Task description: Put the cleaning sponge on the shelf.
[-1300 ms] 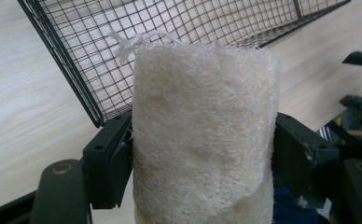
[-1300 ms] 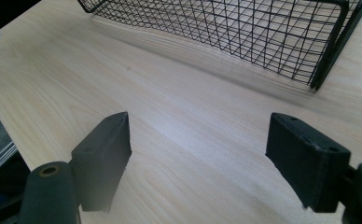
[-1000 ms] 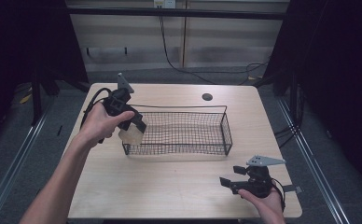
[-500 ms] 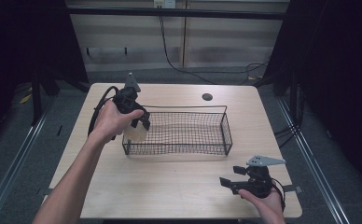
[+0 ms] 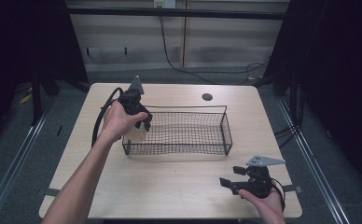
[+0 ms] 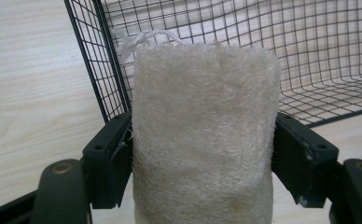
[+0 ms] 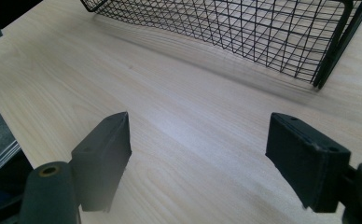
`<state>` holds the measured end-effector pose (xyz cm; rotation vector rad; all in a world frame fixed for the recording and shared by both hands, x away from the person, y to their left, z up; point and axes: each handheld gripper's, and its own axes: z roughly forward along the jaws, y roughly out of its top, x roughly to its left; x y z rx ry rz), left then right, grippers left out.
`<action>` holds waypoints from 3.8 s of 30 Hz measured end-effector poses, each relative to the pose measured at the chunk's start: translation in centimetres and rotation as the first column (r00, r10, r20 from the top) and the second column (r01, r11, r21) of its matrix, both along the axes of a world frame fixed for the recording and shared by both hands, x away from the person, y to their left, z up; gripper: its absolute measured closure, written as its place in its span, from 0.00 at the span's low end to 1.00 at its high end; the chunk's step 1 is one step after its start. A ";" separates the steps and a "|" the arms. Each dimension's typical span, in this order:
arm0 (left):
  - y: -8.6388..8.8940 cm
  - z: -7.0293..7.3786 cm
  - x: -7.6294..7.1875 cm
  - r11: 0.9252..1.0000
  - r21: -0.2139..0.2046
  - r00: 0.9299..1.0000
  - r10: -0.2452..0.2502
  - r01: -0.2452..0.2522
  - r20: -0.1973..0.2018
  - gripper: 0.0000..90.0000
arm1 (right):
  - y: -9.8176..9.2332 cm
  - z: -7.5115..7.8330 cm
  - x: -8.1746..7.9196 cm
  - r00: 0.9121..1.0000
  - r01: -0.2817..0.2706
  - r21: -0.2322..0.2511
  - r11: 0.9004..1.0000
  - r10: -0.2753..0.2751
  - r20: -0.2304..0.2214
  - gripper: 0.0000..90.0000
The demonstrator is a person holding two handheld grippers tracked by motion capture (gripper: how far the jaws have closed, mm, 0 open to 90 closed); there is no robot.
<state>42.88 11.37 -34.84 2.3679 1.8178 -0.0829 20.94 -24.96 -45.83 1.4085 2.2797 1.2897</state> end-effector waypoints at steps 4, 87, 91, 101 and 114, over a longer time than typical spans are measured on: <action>-0.1 -0.8 0.2 1.000 0.001 1.000 -0.001 0.001 -0.013 0.31 | 0.0 0.0 0.0 1.000 0.001 0.000 1.000 -0.001 -0.001 0.25; -0.4 -8.2 2.2 0.995 0.062 0.991 0.084 -0.078 -0.104 0.30 | 0.1 -0.1 0.0 1.000 -0.003 0.007 1.000 0.003 -0.009 0.24; -0.5 -8.3 2.2 0.994 0.048 0.990 0.099 -0.095 -0.103 0.30 | 0.1 -0.1 0.0 1.000 -0.003 0.008 1.000 0.003 -0.010 0.24; -0.6 -8.5 2.2 0.995 0.066 0.990 0.087 -0.080 -0.109 0.28 | 0.1 -0.1 0.0 1.000 -0.003 0.009 1.000 0.003 -0.011 0.24; -0.1 -7.9 2.1 0.995 0.032 0.988 0.100 -0.096 -0.117 0.25 | 0.1 -0.1 0.1 1.000 -0.007 0.007 1.000 0.007 -0.011 0.24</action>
